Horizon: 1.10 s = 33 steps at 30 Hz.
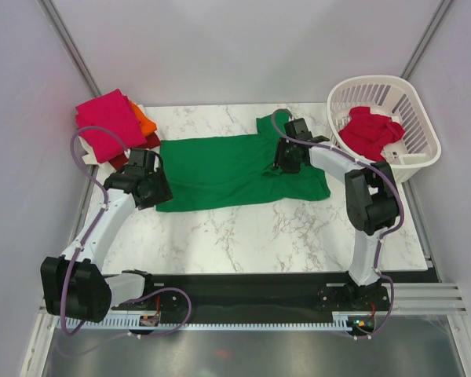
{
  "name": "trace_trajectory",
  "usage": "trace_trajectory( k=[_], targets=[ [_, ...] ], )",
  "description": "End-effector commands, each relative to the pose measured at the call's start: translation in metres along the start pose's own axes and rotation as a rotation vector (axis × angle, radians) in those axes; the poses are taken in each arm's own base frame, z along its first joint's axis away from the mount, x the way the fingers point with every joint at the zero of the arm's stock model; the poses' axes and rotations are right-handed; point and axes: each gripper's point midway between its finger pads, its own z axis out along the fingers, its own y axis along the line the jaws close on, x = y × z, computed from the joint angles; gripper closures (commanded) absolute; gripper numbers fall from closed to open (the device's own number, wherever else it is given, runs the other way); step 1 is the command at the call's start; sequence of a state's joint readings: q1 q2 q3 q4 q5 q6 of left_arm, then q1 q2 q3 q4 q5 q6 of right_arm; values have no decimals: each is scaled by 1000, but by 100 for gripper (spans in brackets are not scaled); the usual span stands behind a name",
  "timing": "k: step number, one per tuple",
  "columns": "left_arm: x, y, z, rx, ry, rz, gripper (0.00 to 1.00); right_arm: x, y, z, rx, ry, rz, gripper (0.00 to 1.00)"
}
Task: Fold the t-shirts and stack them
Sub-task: Fold the tshirt
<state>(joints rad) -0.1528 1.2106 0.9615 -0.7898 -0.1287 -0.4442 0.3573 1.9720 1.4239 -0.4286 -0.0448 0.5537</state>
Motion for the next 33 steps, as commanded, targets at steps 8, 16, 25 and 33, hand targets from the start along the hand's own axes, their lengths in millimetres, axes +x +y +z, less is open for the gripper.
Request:
trace_trajectory(
  k=[8, 16, 25, 33],
  targets=[
    [-7, -1, -1, 2, -36, 43, 37, -15, 12, -12, -26, -43, -12, 48],
    [-7, -1, -1, 0, -36, 46, 37, -7, 9, -10, -24, -28, -14, 50],
    [-8, -1, -1, 0, -39, 45, 37, 1, 8, -7, -16, -16, -15, 51],
    [-8, -1, -1, 0, -39, 45, 37, 4, 5, 0, -2, -10, -25, 62]
  ],
)
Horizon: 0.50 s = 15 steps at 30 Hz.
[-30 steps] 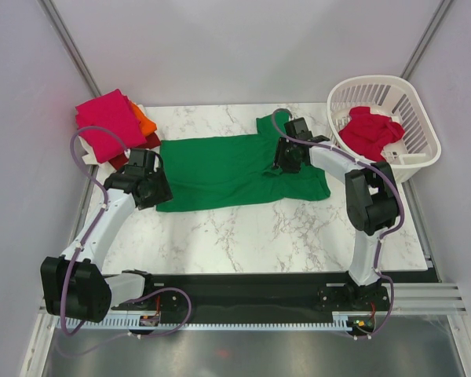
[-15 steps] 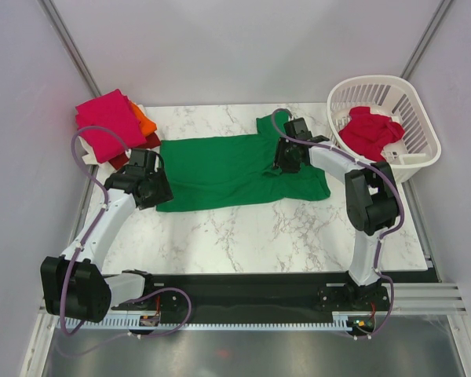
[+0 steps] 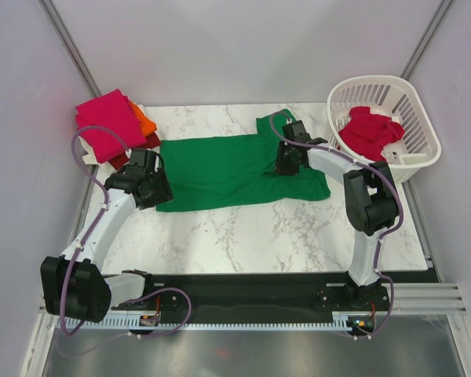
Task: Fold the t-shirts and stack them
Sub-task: Fold the tshirt
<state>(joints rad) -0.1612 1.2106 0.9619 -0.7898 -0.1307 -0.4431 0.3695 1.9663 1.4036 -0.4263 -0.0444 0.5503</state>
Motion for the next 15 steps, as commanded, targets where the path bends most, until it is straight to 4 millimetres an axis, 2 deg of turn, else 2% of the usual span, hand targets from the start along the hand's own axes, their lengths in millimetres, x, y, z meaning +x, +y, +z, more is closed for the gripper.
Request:
trace_trajectory(
  k=[1, 6, 8, 10, 14, 15],
  targets=[
    [-8, 0, -1, -4, -38, 39, 37, -5, 3, 0, -3, -24, -12, 70],
    [-8, 0, 0, -4, -36, 42, 37, -6, 1, 5, 9, -28, -16, 85],
    [-7, 0, 0, -6, -34, 42, 37, -8, -1, 5, 15, -32, -17, 94],
    [-7, 1, 0, -7, -32, 41, 37, -13, 3, 4, 7, -43, -20, 100],
    [-7, 0, 1, -6, -32, 42, 37, -28, 15, 5, -18, -66, -20, 100],
    [-7, 1, 1, -7, -32, 41, 37, -40, 22, 3, -32, -91, -19, 100]
  ],
)
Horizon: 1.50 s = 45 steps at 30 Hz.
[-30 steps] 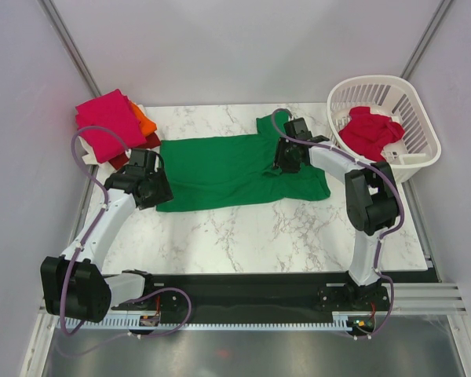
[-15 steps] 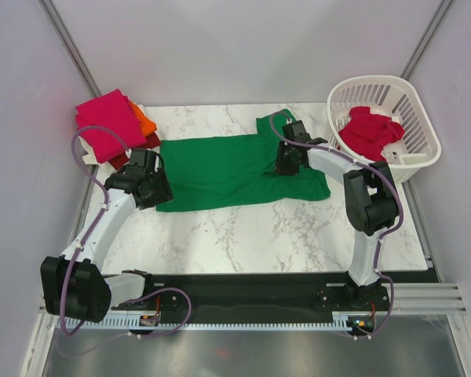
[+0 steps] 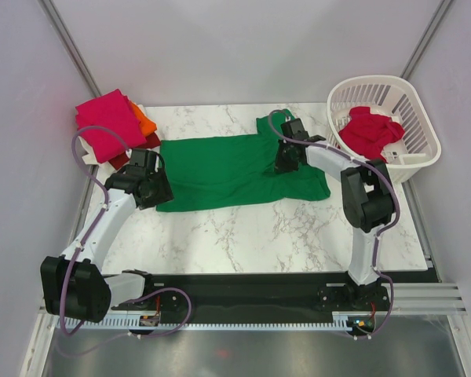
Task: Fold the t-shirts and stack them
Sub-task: Fold the tshirt
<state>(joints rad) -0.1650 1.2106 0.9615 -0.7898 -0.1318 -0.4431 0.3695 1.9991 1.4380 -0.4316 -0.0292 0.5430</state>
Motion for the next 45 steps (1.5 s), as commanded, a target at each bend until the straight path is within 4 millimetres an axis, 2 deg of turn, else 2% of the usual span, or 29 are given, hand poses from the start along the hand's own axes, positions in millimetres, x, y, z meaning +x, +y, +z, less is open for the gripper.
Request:
trace_trajectory(
  k=[1, 4, 5, 6, 7, 8, 9, 11, 12, 13, 14, 16, 18, 19, 21, 22, 24, 25, 26, 27, 28, 29, 30, 31, 32, 35, 36, 39, 45],
  targets=[
    [-8, 1, 1, -7, -32, 39, 37, -39, 26, -2, -56, -90, -13, 100],
    [-8, 1, 1, -10, -29, 41, 37, -54, 38, 10, -77, -97, -19, 100],
    [-8, 2, 2, -12, -30, 40, 37, -52, 38, 23, -76, -80, -22, 100],
    [-8, 2, 1, -10, -30, 40, 37, -66, 48, 22, -103, -106, -30, 100],
    [-8, 2, 2, -14, -30, 40, 37, -70, 60, 32, -149, -94, -49, 100],
    [-8, 2, 2, -14, -30, 40, 37, -62, 55, 44, -137, -73, -55, 99],
    [-8, 2, 2, -14, -30, 40, 37, -74, 65, 44, -171, -92, -70, 94],
    [-7, 2, 2, -15, -29, 41, 37, -65, 69, 64, -207, -47, -98, 75],
    [-7, 2, 3, -16, -27, 43, 37, -73, 76, 63, -228, -63, -115, 68],
    [-7, 2, 3, -16, -26, 43, 37, -74, 76, 65, -230, -66, -123, 54],
    [-7, 2, 3, -16, -27, 44, 37, -79, 77, 63, -229, -80, -134, 49],
    [-6, 2, 3, -18, -25, 45, 37, -94, 82, 48, -229, -132, -170, 39],
    [-6, 1, 3, -17, -24, 45, 36, -110, 78, 32, -183, -187, -196, 36],
    [-6, 2, 4, -19, -23, 45, 36, -123, 81, 10, -175, -235, -202, 34],
    [-6, 1, 4, -18, -23, 45, 36, -132, 68, -10, -101, -283, -196, 34],
    [-6, 1, 4, -18, -21, 42, 36, -145, 69, -43, -85, -347, -194, 33],
    [-6, 0, 4, -12, -19, 39, 35, -136, 44, -57, 6, -365, -172, 32],
    [-5, -2, 4, -6, -15, 40, 35, -141, 45, -90, 2, -418, -149, 32],
    [-4, -3, 4, 2, -9, 39, 35, -117, 26, -84, 47, -373, -131, 31],
    [-2, -5, 4, 13, -5, 31, 34, -110, 13, -91, 87, -381, -108, 30],
    [-1, -7, 4, 21, -1, 26, 34, -108, 7, -118, 86, -419, -74, 30],
    [3, -12, 4, 42, 12, 20, 34, -75, -23, -104, 137, -358, -22, 31],
    [8, -14, 5, 47, 28, -2, 33, -62, -34, -106, 139, -347, -5, 33],
    [12, -17, 7, 52, 44, -15, 32, -62, -46, -121, 133, -385, 34, 33],
    [18, -21, 9, 71, 73, -33, 32, -31, -68, -109, 171, -325, 36, 34],
    [33, -29, 23, 89, 139, -102, 30, 0, -101, -102, 212, -269, 70, 36],
    [43, -32, 26, 111, 173, -122, 29, 5, -105, -100, 213, -255, 78, 36],
    [47, -41, 29, 166, 171, -147, 24, 19, -118, -92, 230, -225, 100, 36],
    [47, -30, 28, 124, 124, -185, 20, 36, -137, -75, 276, -187, 131, 36]
  ],
)
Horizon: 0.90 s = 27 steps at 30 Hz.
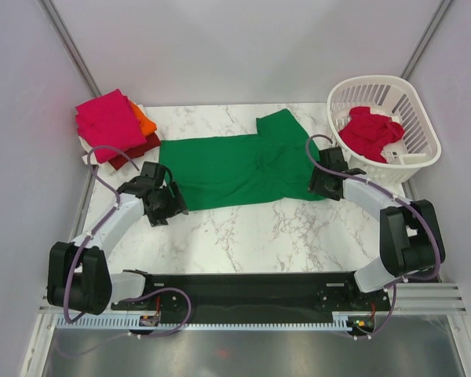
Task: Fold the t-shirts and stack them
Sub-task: Fold the tshirt
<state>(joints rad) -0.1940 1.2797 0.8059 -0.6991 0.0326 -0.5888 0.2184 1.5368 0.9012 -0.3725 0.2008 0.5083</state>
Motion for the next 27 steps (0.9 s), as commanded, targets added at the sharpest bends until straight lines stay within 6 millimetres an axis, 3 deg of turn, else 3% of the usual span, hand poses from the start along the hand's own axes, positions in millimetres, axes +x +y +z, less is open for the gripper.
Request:
trace_trajectory(
  k=[1, 10, 13, 17, 22, 25, 27],
  targets=[
    [-14, -8, -8, 36, -90, -79, 20, -9, 2, 11, -7, -43, 50, 36],
    [-26, 11, 5, -66, -187, -205, 18, 7, -26, 48, 79, -9, 114, 46],
    [-30, 11, 8, -72, -191, -228, 18, 4, -40, 45, 103, -27, 161, 44],
    [-43, 15, 13, -113, -227, -246, 18, 6, -39, 43, 89, -26, 170, 42],
    [-50, 23, 27, -183, -223, -246, 20, 20, -45, 41, 107, -6, 178, 34],
    [-58, 29, 31, -226, -256, -253, 20, 20, -65, 32, 189, -54, 220, 17],
    [-66, 31, 30, -242, -282, -250, 20, 14, -67, 27, 194, -78, 228, 14]
  ],
)
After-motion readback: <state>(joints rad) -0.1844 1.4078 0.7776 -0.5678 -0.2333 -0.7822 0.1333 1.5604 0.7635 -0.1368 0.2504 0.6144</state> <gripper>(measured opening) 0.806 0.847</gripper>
